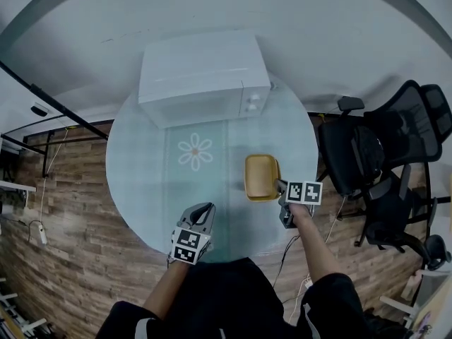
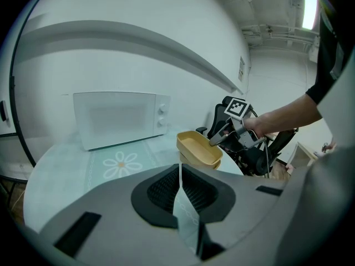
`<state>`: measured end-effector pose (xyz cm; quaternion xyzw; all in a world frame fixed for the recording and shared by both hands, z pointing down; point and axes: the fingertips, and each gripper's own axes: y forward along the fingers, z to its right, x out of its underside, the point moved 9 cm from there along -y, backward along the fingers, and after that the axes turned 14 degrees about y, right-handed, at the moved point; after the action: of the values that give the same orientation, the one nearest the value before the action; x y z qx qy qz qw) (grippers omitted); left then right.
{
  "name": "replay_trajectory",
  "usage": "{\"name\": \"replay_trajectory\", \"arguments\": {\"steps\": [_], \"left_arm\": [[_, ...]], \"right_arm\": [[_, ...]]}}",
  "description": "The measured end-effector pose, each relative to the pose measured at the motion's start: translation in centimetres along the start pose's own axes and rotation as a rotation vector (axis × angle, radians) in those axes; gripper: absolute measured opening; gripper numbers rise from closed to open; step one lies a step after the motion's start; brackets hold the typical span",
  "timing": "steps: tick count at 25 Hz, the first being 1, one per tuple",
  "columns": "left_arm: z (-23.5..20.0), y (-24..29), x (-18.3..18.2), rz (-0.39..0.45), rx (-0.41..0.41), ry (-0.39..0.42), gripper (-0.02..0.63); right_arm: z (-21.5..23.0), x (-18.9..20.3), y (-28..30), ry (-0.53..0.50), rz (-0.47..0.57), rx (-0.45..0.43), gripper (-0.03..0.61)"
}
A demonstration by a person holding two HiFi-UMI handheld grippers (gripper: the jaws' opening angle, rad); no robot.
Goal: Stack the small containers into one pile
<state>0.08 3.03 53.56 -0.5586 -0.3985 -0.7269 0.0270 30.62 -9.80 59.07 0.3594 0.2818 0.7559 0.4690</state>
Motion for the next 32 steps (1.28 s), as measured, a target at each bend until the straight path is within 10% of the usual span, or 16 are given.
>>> {"name": "replay_trajectory", "arguments": {"steps": [32], "left_arm": [[-0.7, 1.2, 0.8, -0.058, -0.010, -0.031, 0.025]], "right_arm": [[3.9, -1.3, 2.0, -0.006, -0.130, 0.134, 0.032]]}}
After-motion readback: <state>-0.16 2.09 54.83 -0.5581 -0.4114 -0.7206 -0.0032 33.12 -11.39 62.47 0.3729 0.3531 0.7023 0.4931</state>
